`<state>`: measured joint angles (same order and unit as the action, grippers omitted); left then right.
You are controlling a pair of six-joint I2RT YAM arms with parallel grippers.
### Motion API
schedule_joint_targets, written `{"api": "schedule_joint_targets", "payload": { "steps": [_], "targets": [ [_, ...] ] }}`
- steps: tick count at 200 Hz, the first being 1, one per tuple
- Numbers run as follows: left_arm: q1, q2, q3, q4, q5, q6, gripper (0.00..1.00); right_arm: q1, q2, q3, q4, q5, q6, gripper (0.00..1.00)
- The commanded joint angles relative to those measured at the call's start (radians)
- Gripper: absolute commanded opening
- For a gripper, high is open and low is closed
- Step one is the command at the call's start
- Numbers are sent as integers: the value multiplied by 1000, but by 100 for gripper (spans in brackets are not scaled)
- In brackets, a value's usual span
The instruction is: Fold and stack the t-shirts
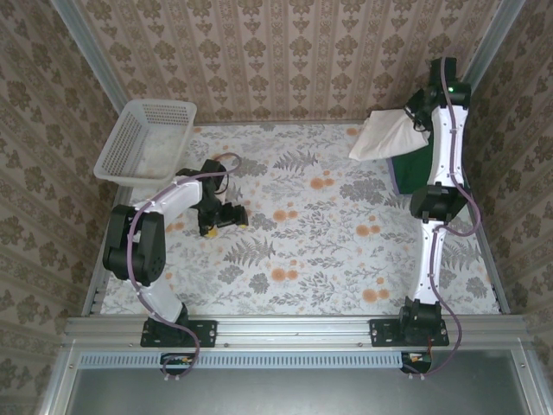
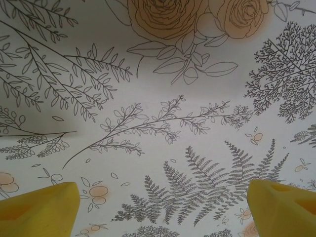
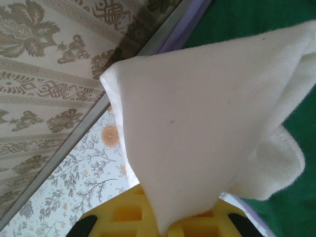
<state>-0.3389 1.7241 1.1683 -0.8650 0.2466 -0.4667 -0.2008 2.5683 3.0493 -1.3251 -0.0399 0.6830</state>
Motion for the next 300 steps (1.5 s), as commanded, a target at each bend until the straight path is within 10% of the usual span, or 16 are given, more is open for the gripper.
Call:
{"api": "schedule_joint_targets", "payload": {
  "steps": [1, 137, 188, 195, 300],
  "targets": [
    [-1, 5, 32, -40, -10, 25, 89, -23, -91, 41, -6, 16, -56, 0],
    [-8, 8, 26, -44, -3, 23, 90, 2, -52, 134, -96, 396, -230, 8],
    [-24, 12, 37, -59, -9, 33, 91, 68, -12, 135, 10, 665, -398, 74],
    [-28, 12, 39, -60, -10, 35, 91, 69, -11, 134, 16, 673, -413, 99],
    [-46, -57, 126, -98, -54, 48, 100, 166, -241, 135, -72, 471, -393, 100]
  ]
}}
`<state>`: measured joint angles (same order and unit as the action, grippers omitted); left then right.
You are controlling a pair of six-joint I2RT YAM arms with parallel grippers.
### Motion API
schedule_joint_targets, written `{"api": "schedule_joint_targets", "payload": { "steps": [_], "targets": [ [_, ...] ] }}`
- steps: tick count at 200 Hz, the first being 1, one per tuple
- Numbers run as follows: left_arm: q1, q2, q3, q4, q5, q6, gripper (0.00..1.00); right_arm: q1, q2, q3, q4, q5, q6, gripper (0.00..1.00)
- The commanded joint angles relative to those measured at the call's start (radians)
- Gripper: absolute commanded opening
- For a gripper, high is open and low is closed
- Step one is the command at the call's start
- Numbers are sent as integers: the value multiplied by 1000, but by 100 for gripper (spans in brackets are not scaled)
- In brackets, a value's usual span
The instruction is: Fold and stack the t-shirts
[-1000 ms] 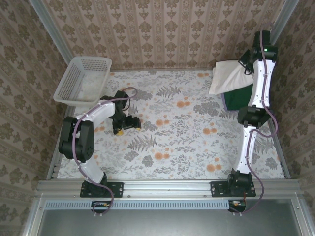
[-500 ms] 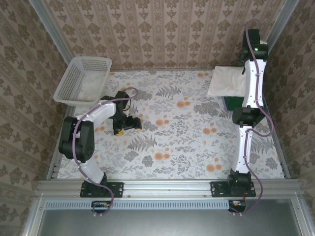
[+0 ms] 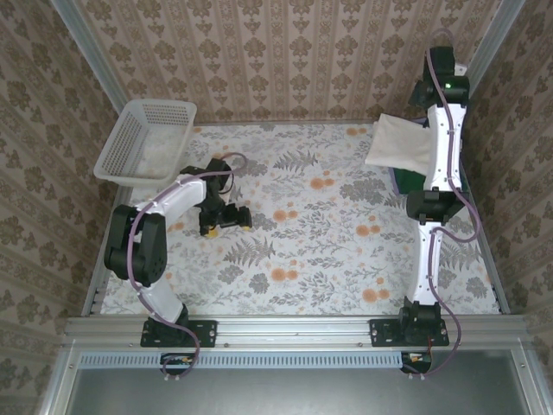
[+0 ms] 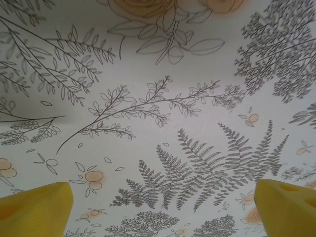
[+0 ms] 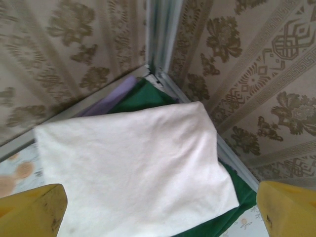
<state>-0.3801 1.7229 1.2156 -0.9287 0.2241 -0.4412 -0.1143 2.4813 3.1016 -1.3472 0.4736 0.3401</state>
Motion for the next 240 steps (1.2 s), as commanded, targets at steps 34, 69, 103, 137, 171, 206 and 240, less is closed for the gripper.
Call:
{"api": "schedule_joint_targets", "payload": {
  "steps": [34, 69, 103, 137, 171, 206, 240],
  "targets": [
    [-31, -154, 148, -17, -98, 34, 100, 137, -260, 83, -171, -65, -43, 99],
    [-50, -348, 84, 129, -200, 15, 100, 233, -305, 82, -276, -117, -31, 100],
    [-52, -595, -47, 282, -376, 3, 100, 301, -296, 83, -321, -236, -39, 100],
    [-30, -814, -203, 408, -553, 41, 100, 341, -309, 67, -342, -303, -54, 99],
    [22, -866, -194, 402, -529, 86, 100, 376, -534, -331, -296, -324, -96, 99],
    [68, -874, -233, 463, -520, 159, 100, 377, -1063, -1165, 47, -340, -136, 100],
    [143, -952, -488, 625, -625, 205, 100, 379, -1521, -1941, 557, -315, -43, 99]
  ]
}}
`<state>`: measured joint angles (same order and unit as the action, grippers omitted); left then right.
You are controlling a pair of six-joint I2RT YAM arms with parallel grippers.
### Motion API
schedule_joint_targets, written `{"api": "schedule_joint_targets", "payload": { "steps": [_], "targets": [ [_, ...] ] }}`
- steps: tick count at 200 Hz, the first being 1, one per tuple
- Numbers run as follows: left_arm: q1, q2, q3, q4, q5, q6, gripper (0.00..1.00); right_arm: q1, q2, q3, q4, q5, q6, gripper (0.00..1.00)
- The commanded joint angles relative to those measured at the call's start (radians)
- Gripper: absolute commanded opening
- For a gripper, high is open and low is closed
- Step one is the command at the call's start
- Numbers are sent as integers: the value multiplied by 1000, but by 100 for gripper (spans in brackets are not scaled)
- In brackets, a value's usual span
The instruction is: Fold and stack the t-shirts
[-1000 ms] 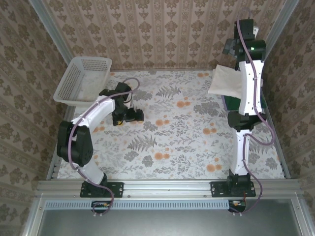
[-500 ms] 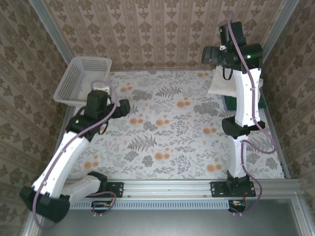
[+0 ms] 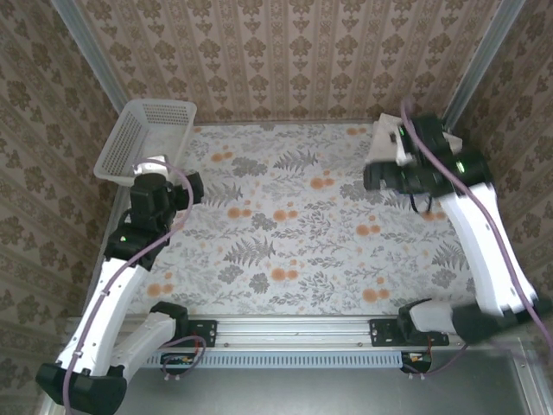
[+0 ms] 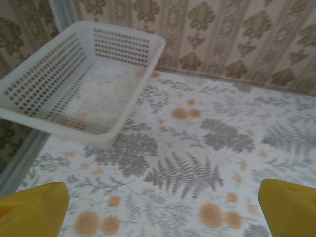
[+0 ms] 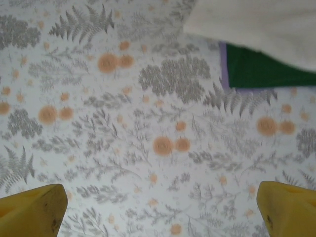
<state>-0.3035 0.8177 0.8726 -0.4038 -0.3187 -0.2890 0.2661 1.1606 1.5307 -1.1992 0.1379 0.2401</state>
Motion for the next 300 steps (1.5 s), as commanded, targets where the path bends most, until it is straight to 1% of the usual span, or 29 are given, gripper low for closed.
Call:
{"api": "schedule_joint_targets", "payload": {
  "steps": [1, 11, 21, 32, 38, 53, 63, 77, 91, 98, 113, 118, 135, 153, 172, 188, 209, 236, 243, 254, 268, 273, 282, 300],
  "targets": [
    [73, -49, -152, 102, -80, 48, 100, -2, -210, -390, 424, 25, 61, 99],
    [138, -79, -227, 127, -52, 36, 100, -2, -307, -587, 564, 59, 60, 100],
    [193, -118, -293, 157, -28, 48, 100, -1, -381, -745, 700, 104, 42, 100],
    [240, -163, -365, 178, -25, 70, 100, -2, -431, -856, 786, 188, 44, 100],
    [261, -182, -388, 184, -16, 95, 100, -3, -446, -906, 836, 207, 22, 100],
    [270, -177, -421, 178, -24, 172, 100, -2, -468, -997, 971, 211, -62, 100],
    [270, -152, -450, 197, -16, 197, 100, -3, -474, -1052, 1075, 223, -131, 100],
    [271, -127, -501, 263, 4, 211, 100, -3, -465, -1134, 1239, 303, -195, 100],
    [283, -79, -545, 350, 36, 218, 100, -23, -427, -1198, 1399, 331, -258, 100],
    [289, -42, -556, 392, 46, 220, 100, -54, -392, -1204, 1429, 310, -264, 100],
    [297, 42, -568, 470, 35, 206, 100, -144, -296, -1177, 1432, 225, -238, 100],
    [297, 63, -562, 488, 48, 213, 100, -171, -266, -1171, 1440, 206, -227, 99],
    [299, 137, -560, 604, 94, 225, 100, -213, -180, -1172, 1525, 166, -230, 100],
    [298, 224, -541, 685, 104, 237, 100, -216, -112, -1171, 1603, 160, -216, 100],
    [299, 284, -550, 824, 116, 214, 100, -213, -62, -1164, 1624, 118, -190, 100],
    [300, 341, -537, 887, 142, 222, 100, -197, -39, -1176, 1673, 116, -185, 99],
    [295, 418, -512, 959, 162, 238, 100, -177, -9, -1163, 1683, 153, -128, 100],
    [285, 529, -459, 1038, 169, 251, 100, -161, 59, -1147, 1732, 197, -105, 100],
    [278, 553, -436, 1026, 172, 273, 100, -155, 76, -1140, 1750, 192, -102, 99],
    [266, 589, -398, 1010, 177, 305, 100, -142, 118, -1134, 1819, 167, -125, 99],
    [266, 621, -392, 1036, 201, 320, 100, -123, 179, -1093, 1799, 194, -162, 100],
    [270, 628, -399, 1054, 202, 315, 100, -124, 199, -1089, 1822, 190, -176, 100],
    [277, 638, -415, 1096, 195, 307, 100, -123, 205, -1067, 1783, 185, -188, 100],
    [279, 679, -451, 1197, 182, 302, 100, -127, 202, -1098, 1852, 164, -222, 100]
  ]
}}
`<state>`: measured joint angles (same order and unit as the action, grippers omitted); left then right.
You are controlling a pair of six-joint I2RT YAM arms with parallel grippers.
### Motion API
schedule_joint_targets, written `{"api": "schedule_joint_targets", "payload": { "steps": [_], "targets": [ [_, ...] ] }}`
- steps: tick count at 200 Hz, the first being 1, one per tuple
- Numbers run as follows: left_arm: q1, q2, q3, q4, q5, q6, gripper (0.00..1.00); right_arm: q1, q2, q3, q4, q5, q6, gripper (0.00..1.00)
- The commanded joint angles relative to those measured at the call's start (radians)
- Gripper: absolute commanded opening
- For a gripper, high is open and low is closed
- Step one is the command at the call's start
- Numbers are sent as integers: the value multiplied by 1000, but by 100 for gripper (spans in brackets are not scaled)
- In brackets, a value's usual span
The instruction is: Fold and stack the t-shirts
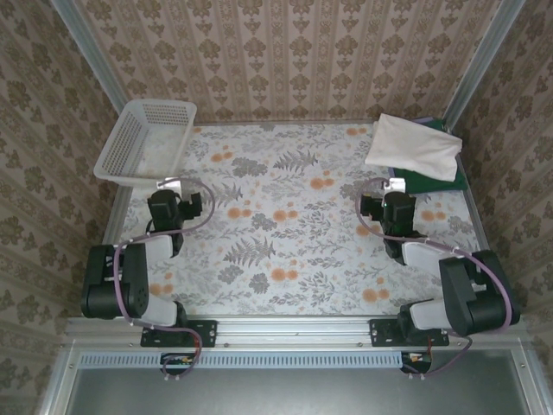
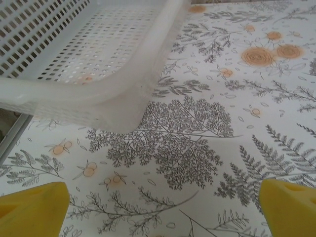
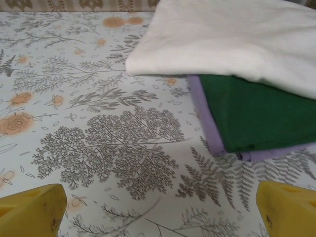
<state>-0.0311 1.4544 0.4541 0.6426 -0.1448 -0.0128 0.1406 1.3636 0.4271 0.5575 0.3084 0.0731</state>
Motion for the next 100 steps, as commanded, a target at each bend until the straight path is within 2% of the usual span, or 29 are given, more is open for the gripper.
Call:
{"api": "schedule_joint_targets", "payload": {
  "steps": [1, 22, 47, 78, 92, 100],
  "targets": [
    [7, 46, -34, 155, 9, 26, 100, -3, -2, 3, 100, -9, -56, 100],
    [-7, 86, -63, 246, 15, 50, 100, -23, -27, -36, 145, -40, -45, 100],
    [-3, 83, -56, 226, 24, 49, 100, -52, -12, -50, 199, -79, -54, 100],
    [-3, 82, -57, 228, 30, 48, 100, -56, 193, -133, 558, -151, -101, 100],
    [-7, 81, -57, 230, 24, 51, 100, -49, 159, -117, 468, -116, -88, 99],
    [-7, 81, -58, 232, 22, 52, 100, -49, 177, -104, 474, -105, -86, 100]
  ]
}}
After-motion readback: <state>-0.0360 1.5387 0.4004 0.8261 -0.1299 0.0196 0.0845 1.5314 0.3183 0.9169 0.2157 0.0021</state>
